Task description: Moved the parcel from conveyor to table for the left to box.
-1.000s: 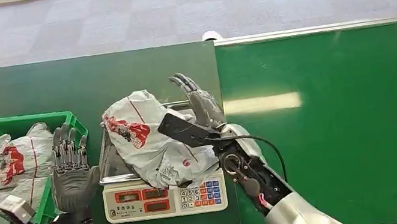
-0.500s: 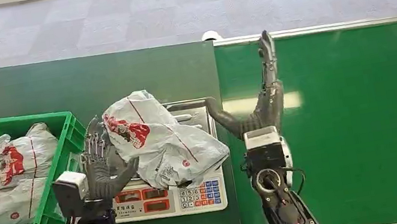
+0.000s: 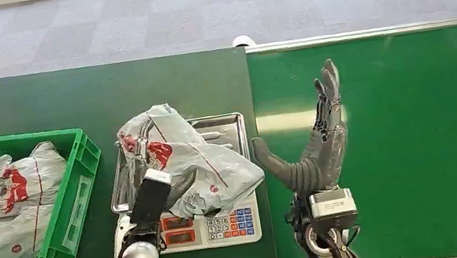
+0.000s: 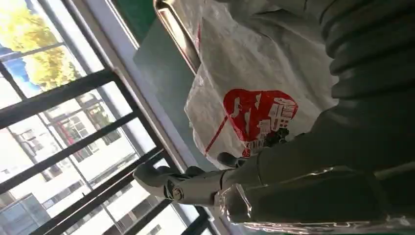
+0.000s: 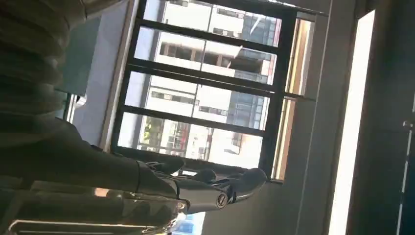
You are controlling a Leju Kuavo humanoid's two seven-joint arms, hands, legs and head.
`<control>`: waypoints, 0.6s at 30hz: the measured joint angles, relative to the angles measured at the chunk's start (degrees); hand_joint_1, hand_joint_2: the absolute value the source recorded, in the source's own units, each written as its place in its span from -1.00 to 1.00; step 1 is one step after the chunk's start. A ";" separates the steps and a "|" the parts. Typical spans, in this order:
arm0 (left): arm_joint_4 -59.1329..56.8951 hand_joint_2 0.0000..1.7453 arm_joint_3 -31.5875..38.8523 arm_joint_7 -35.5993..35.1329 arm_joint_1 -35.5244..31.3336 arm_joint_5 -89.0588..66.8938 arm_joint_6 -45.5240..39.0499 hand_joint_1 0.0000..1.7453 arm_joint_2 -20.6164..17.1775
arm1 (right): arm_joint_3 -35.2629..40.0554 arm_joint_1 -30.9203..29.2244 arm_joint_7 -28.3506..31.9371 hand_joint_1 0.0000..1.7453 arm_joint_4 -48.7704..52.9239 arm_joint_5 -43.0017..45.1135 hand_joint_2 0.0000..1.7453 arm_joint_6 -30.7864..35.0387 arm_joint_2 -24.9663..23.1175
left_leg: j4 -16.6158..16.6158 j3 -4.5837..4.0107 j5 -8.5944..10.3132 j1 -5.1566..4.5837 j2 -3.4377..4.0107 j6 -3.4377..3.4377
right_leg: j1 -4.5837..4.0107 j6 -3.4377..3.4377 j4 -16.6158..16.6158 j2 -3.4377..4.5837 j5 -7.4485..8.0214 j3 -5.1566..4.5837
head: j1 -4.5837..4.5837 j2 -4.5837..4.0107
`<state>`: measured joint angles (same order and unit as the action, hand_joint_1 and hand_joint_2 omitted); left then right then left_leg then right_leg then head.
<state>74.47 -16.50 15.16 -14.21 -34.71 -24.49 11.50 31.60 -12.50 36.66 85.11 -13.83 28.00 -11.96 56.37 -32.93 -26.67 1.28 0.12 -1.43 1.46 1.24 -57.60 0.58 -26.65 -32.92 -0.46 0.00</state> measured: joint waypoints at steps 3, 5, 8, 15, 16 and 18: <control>-3.72 1.00 -2.14 -6.32 -2.26 -8.31 -2.66 -1.00 0.09 | 1.71 0.20 -0.53 -1.00 0.13 -0.88 1.00 0.00 0.26 | 0.00 0.00 0.00 0.00 -0.01 0.00 | 0.00 0.00 0.00 0.00 0.00 0.02 | 0.00 0.00; -6.09 1.00 -2.98 -8.83 -3.43 -10.91 -1.63 -0.62 0.28 | 2.45 0.21 -0.55 -1.00 0.13 -0.96 1.00 0.00 0.48 | 0.00 0.00 0.00 0.00 -0.01 0.00 | 0.00 0.00 0.00 0.00 0.00 0.02 | 0.00 0.00; -10.12 1.00 -4.41 -11.92 -5.14 -14.68 1.23 0.90 0.52 | 3.30 0.20 -0.64 -1.00 0.13 -1.12 1.00 0.00 0.68 | 0.00 0.00 0.01 -0.01 -0.01 0.00 | 0.01 0.01 0.00 0.00 0.01 0.03 | 0.00 0.00; -17.40 1.00 -6.58 -14.81 -9.01 -19.03 7.37 0.92 0.83 | 3.98 0.24 -1.34 -1.00 0.13 -1.55 1.00 -0.39 1.09 | 0.00 0.02 0.00 0.00 -0.08 0.00 | 0.00 0.01 0.00 -0.04 0.00 0.08 | 0.00 0.00; -18.00 1.00 -6.76 -14.96 -9.41 -19.12 7.77 0.94 0.87 | 3.98 0.27 -1.34 -1.00 0.13 -1.60 1.00 -0.42 1.12 | 0.00 0.04 0.00 0.00 -0.08 0.00 | 0.00 0.01 0.00 -0.04 0.00 0.11 | 0.00 0.00; -19.14 1.00 -7.09 -15.18 -10.17 -19.19 8.34 0.94 0.90 | 3.98 0.37 -1.36 -1.00 0.13 -1.62 1.00 -0.46 1.20 | 0.00 0.08 0.00 -0.01 -0.08 0.01 | 0.01 0.01 0.00 -0.05 0.00 0.17 | 0.02 0.00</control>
<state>55.34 -23.58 -0.02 -24.38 -53.90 -16.15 12.39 35.58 -12.13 35.30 85.24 -15.45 27.54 -10.75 56.37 -32.85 -26.67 1.27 0.05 -1.43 1.47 1.25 -57.59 0.54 -26.65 -32.76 -0.44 0.00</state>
